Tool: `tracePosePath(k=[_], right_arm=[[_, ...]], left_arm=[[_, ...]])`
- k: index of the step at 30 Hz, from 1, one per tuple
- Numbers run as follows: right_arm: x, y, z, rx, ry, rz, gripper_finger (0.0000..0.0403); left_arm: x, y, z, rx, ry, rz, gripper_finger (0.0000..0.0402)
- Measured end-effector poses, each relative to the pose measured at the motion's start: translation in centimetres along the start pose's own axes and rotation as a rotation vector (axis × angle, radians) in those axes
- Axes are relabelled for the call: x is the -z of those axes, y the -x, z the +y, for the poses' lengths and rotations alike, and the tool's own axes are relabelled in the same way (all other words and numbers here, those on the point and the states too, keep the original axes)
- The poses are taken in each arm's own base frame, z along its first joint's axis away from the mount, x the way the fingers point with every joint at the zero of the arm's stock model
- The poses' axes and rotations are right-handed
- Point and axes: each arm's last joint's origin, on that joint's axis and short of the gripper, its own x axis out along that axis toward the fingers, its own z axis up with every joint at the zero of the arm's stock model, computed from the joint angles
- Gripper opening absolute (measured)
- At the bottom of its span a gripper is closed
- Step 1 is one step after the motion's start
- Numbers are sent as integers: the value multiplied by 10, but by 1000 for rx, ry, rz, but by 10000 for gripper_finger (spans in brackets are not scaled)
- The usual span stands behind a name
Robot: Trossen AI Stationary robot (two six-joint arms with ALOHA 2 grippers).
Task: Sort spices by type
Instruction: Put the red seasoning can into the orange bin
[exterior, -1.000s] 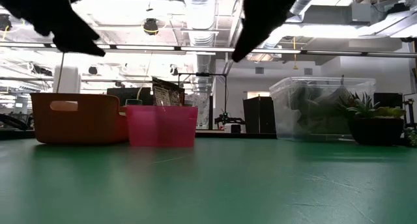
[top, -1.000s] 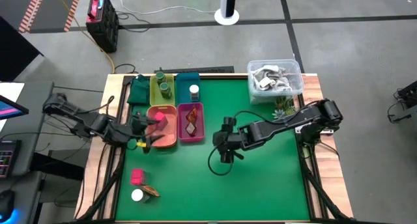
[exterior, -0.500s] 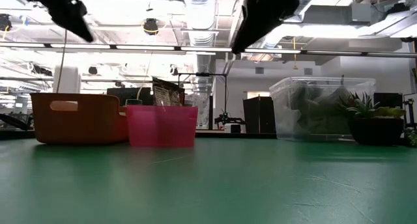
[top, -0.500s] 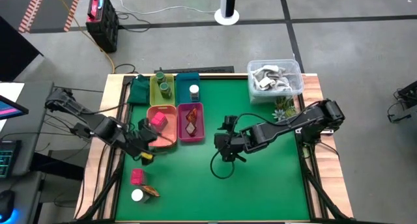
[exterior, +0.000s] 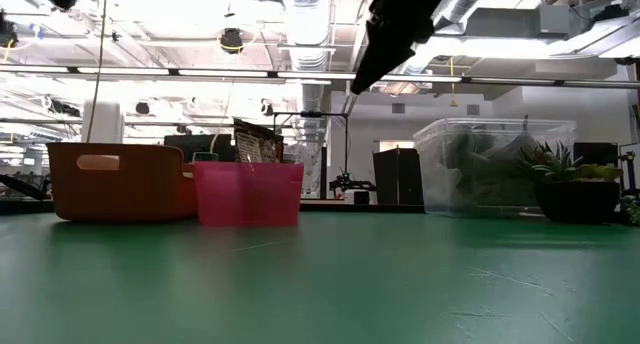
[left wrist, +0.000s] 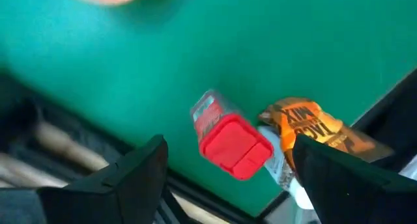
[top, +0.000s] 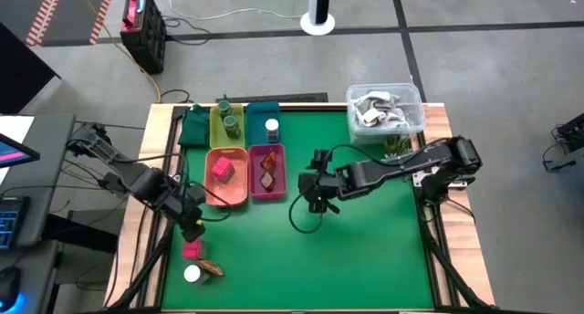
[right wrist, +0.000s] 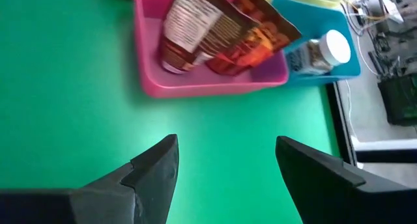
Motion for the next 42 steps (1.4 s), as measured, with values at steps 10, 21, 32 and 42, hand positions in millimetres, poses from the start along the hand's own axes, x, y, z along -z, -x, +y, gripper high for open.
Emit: tracePosePath(k=[10,21,32,42], right_arm=[[4,-11,-19,33,-30,54,292],[-1,0,-1,1,-55,-8,292],[-10,16,25,-51,-64,-123,292],[-11,30,45,-92,-50,-172,292]], left_arm=[[15,-6,-8,-20,457,43,316],[37,-50,-34,-207,451,-15,316],[53,-52,-35,-178,514,-120,316],[59,-55,-38,-144,580,-180,316]])
